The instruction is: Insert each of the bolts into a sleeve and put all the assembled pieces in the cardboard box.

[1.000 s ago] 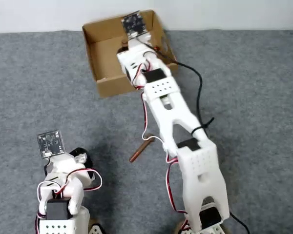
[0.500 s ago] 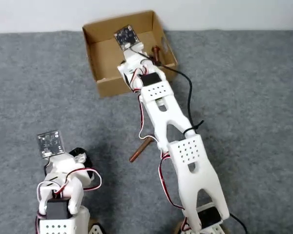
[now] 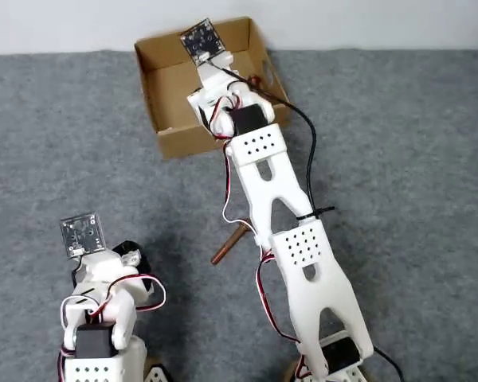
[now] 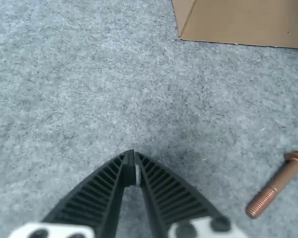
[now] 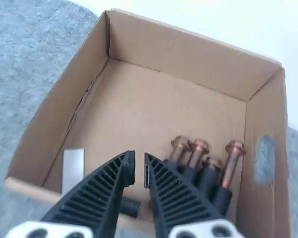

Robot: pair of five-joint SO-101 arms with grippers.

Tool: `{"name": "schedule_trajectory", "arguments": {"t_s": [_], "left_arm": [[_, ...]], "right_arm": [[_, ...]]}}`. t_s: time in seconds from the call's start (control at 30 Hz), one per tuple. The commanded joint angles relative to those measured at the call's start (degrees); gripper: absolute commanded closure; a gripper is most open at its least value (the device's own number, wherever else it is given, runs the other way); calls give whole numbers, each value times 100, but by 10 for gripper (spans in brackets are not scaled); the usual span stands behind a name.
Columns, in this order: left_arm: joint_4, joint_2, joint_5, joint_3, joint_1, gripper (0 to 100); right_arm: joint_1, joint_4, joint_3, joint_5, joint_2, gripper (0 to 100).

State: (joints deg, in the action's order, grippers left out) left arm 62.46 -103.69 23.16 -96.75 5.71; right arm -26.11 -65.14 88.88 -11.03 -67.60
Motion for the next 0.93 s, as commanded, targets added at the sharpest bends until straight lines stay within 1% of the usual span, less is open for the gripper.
{"name": "schedule_trajectory", "arguments": {"t_s": [0.0,0.2,0.57,0.67,0.9], "left_arm": [[-70,-26,-53,22,26,994],[-79,-26,-53,22,26,994],[-79,-26,-53,22,26,994],[-88,-26,-53,22,26,994],[-88,-26,-53,22,26,994]], "right_arm": [[-110,-866,756,193,66,991],[-251,-1868,756,756,426,991],[-391,-3670,756,1451,936,991],[-365,-3776,747,1793,1059,991],[-462,-3802,519,2207,1446,991]]}}
